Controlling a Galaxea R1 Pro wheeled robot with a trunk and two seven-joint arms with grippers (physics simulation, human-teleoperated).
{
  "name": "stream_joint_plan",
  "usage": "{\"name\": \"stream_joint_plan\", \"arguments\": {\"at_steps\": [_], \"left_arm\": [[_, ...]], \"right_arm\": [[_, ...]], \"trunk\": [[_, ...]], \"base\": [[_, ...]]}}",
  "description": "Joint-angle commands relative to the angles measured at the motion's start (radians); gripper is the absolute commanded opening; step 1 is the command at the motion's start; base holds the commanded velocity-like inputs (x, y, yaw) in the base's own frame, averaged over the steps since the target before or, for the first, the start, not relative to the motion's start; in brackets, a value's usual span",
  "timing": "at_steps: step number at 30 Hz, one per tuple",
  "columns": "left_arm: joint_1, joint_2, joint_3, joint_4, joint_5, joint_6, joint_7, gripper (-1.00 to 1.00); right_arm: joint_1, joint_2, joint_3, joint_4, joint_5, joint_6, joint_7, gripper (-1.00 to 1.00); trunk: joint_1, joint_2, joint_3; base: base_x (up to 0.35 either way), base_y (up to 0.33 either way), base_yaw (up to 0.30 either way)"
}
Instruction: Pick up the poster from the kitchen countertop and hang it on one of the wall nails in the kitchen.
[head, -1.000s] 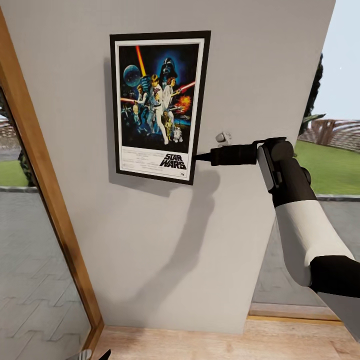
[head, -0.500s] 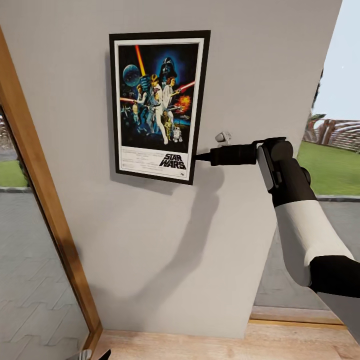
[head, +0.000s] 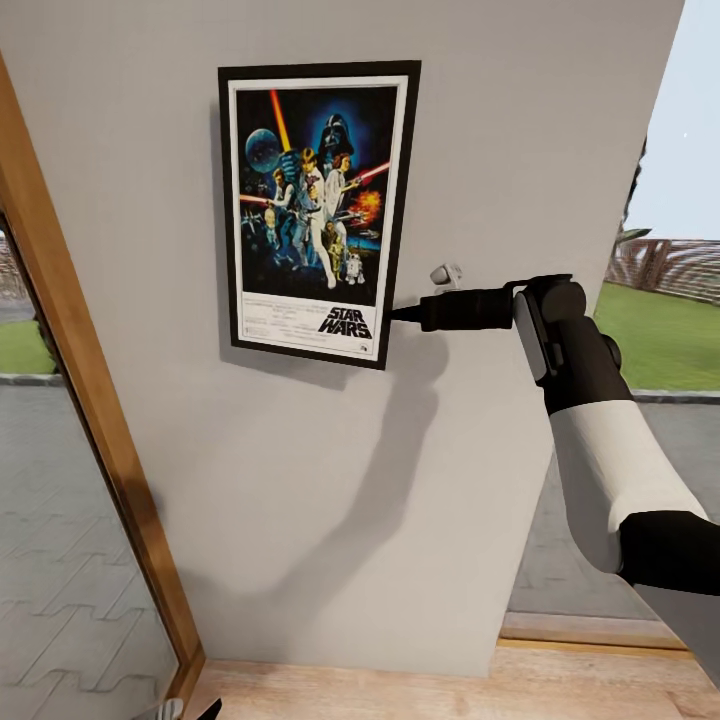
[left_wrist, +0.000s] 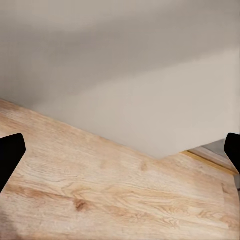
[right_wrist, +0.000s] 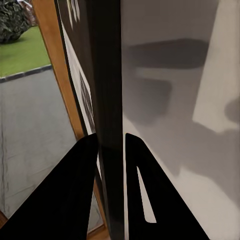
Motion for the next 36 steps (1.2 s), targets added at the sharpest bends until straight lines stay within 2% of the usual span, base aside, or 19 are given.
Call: {"name": "stream_joint_plan", "arguments": {"at_steps": [1, 25, 30, 31, 36], "left_arm": [[0.000, 0.000, -0.008, 0.001, 0.006, -0.006, -0.001, 1.00], [0.000, 0.000, -0.009, 0.001, 0.006, -0.006, -0.001, 1.00], [0.000, 0.000, -0.009, 0.001, 0.006, -0.006, -0.001, 1.00], [0.000, 0.000, -0.009, 0.001, 0.006, -0.006, -0.001, 1.00], [0.000, 0.000, -0.009, 0.001, 0.006, -0.006, -0.001, 1.00]], "right_arm": [[-0.001, -0.001, 0.001, 0.000, -0.001, 0.007, 0.004, -1.00], [0.001, 0.000, 0.001, -0.009, -0.005, 0.004, 0.004, -1.00], [0.036, -0.001, 0.001, -0.026, -0.006, -0.007, 0.004, -1.00], [0.057, -0.001, 0.001, -0.028, -0.005, -0.057, 0.006, -1.00], [0.090, -0.001, 0.001, -0.029, -0.003, -0.084, 0.006, -1.00]], "trunk": [[0.000, -0.001, 0.000], [0.000, -0.001, 0.000], [0.000, -0.001, 0.000], [0.000, -0.001, 0.000], [0.000, -0.001, 0.000]], "base": [[0.000, 0.000, 0.000], [0.000, 0.000, 0.000], [0.000, 0.000, 0.000], [0.000, 0.000, 0.000], [0.000, 0.000, 0.000]]}}
